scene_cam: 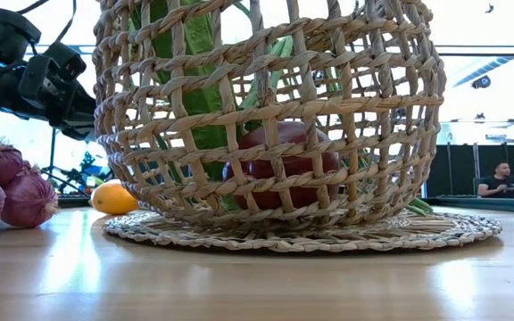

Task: Build produce basket
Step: Put the grapes into the basket

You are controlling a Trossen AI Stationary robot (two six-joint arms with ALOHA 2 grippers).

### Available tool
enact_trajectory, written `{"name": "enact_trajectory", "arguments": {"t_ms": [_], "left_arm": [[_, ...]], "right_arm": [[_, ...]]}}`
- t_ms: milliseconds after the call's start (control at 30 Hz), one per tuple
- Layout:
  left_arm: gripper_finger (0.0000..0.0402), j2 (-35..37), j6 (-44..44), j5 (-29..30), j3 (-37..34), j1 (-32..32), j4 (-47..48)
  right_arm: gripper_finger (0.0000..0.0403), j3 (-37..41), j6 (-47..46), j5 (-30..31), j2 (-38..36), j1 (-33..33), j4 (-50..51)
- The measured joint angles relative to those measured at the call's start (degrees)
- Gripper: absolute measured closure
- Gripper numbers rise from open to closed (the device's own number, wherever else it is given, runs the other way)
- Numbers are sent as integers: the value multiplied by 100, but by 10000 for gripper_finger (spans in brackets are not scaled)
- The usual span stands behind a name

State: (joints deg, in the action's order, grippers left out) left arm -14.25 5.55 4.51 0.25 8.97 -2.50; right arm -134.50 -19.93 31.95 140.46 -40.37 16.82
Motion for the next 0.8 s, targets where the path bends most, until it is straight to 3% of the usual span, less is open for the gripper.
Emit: {"name": "enact_trajectory", "arguments": {"t_ms": [133, 533, 800], "left_arm": [[402, -17, 1, 0, 0, 2, 5], [402, -15, -1, 0, 0, 0, 2], [402, -23, -1, 0, 0, 0, 0]], "right_arm": [[334, 0, -387, -329, 39, 172, 360], [184, 33, -532, -347, 55, 427, 946], [162, 43, -445, -177, 55, 413, 1365]]}}
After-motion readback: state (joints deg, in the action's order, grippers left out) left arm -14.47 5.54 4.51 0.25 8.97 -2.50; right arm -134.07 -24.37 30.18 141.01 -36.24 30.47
